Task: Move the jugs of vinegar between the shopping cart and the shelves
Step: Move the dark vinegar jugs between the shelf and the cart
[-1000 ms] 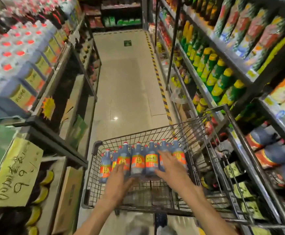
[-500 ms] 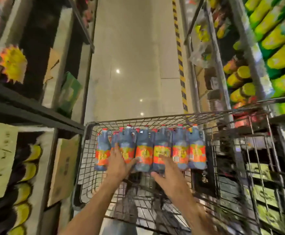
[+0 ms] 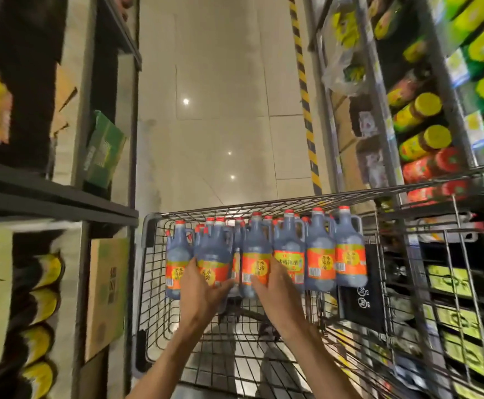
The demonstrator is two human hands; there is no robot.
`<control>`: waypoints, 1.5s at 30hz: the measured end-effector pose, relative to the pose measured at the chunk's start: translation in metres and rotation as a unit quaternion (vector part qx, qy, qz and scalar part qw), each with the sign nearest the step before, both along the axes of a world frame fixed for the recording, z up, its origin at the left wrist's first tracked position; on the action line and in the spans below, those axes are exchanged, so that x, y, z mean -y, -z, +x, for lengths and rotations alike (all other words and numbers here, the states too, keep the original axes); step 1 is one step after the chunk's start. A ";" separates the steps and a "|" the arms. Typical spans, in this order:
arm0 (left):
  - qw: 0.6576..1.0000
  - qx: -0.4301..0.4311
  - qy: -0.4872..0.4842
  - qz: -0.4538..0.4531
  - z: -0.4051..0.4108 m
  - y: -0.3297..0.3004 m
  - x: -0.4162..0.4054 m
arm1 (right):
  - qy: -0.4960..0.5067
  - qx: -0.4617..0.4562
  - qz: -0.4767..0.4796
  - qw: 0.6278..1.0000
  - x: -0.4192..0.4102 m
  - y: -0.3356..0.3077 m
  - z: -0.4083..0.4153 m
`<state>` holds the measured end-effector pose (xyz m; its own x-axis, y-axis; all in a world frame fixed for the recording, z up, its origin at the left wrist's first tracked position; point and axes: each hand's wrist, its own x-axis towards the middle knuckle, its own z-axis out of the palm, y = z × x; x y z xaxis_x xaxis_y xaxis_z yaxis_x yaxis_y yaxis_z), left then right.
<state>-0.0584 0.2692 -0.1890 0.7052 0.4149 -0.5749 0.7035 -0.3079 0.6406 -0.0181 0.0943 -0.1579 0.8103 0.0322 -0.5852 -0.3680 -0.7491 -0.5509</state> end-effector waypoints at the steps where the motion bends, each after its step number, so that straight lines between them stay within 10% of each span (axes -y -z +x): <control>1: 1.000 0.013 -0.004 -0.006 -0.006 -0.006 -0.002 | 0.012 0.015 -0.008 1.000 -0.011 0.001 0.002; 17: 0.996 0.076 -0.030 -0.021 -0.049 -0.025 -0.041 | 0.047 0.027 -0.198 0.979 -0.054 0.033 0.003; 36: 1.000 0.007 -0.001 0.008 -0.053 -0.039 -0.043 | 0.115 -0.145 -0.053 0.981 -0.036 0.060 0.011; 45: 0.992 0.083 0.090 0.028 -0.031 -0.096 -0.007 | 0.211 -0.080 0.021 0.974 0.014 -0.047 -0.029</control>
<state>-0.0895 0.2766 -0.0935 0.8536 0.3014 -0.4249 0.5205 -0.4577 0.7208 -0.0469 0.0801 -0.1110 0.6548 -0.2577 -0.7105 -0.7223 -0.4899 -0.4881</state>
